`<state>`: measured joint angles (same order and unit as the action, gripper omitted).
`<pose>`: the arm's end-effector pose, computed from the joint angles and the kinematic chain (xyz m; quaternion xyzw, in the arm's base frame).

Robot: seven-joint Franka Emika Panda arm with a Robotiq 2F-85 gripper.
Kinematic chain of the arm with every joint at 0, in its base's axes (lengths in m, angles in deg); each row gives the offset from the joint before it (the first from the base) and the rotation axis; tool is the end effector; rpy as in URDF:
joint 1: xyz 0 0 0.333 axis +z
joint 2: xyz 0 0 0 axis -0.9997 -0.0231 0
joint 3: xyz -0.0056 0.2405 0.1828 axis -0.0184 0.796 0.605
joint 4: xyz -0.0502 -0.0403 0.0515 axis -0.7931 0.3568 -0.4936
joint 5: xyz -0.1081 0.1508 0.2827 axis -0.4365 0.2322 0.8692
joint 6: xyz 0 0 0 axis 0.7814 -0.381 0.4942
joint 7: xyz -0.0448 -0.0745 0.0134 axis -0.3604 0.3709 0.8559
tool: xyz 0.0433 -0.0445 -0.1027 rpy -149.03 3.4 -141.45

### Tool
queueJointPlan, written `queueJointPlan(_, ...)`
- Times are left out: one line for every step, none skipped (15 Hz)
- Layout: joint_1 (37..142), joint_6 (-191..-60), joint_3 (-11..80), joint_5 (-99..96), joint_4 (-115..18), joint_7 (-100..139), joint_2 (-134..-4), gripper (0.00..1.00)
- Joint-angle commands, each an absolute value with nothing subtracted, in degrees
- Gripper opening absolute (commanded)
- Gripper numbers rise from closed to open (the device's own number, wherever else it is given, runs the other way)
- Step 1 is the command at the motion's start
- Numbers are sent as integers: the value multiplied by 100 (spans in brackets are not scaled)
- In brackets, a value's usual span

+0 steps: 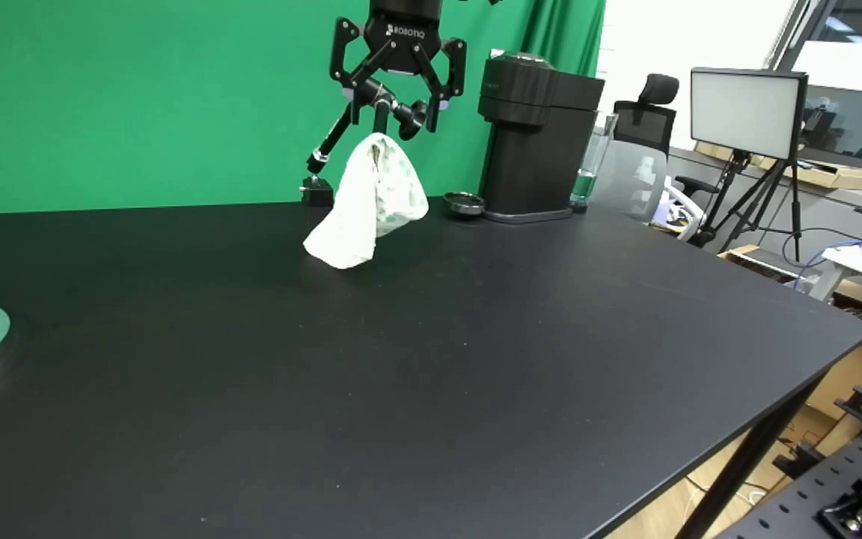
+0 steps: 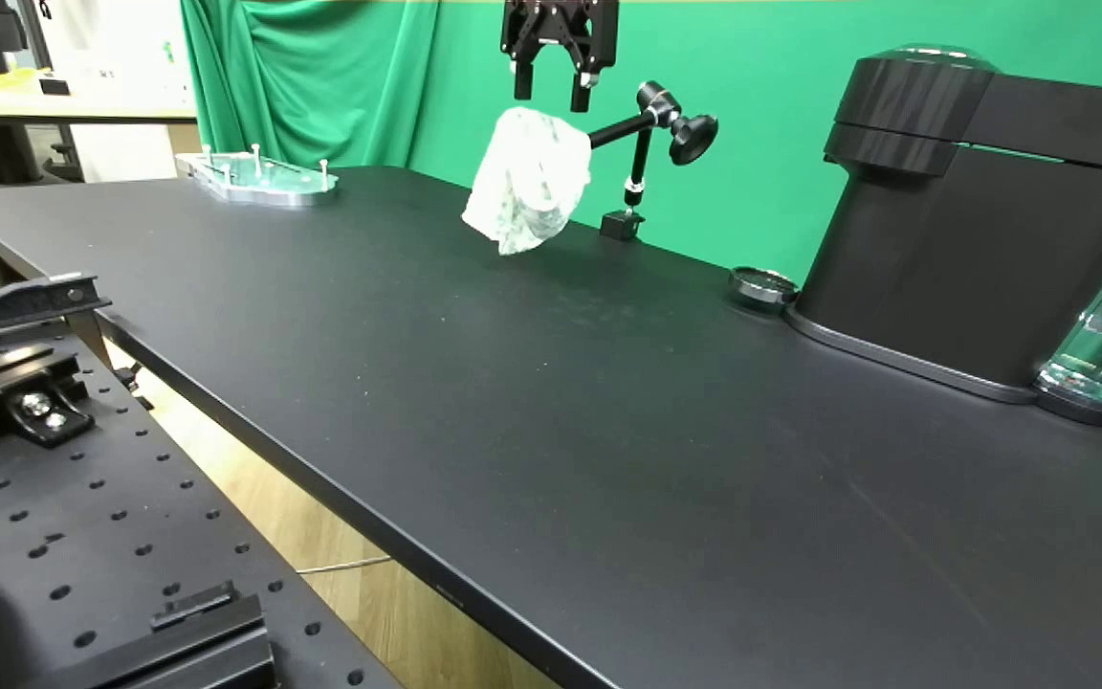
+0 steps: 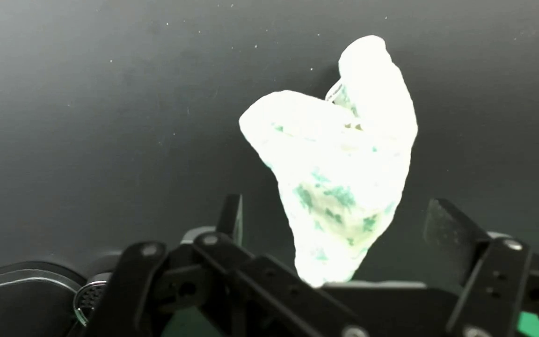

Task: Pick up the clothe and put it on the table

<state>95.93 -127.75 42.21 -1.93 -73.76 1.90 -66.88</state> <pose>0.5407 0.1043 0.3365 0.9963 -0.0732 0.0454 0.0006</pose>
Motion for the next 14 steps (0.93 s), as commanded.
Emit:
queueJointPlan(9714,-12720,4116,-262,-7096,-64,-6900,75)
queueJointPlan(9723,-12725,4111,-255,-7066,-61,-6935,67)
queueJointPlan(9731,-12729,4104,-248,-7035,-61,-6969,60)
queueJointPlan(9738,-12727,4098,-238,-7008,-58,-6999,53)
queueJointPlan(9748,-12728,4088,-233,-6983,-58,-7031,45)
queueJointPlan(9759,-12729,4076,-233,-6966,-58,-7056,38)
queueJointPlan(9768,-12726,4067,-227,-6944,-56,-7081,31)
queueJointPlan(9776,-12727,4059,-224,-6929,-58,-7099,25)
queueJointPlan(9783,-12726,4056,-216,-6918,-54,-7110,18)
queueJointPlan(9794,-12733,4052,-215,-6903,-58,-7119,11)
queueJointPlan(9802,-12746,4053,-211,-6895,-56,-7120,5)
queueJointPlan(9812,-12756,4053,-214,-6896,-58,-7115,1)
queueJointPlan(9822,-12763,4059,-214,-6907,-50,-7097,0)
queueJointPlan(9832,-12770,4062,-220,-6918,-48,-7083,0)
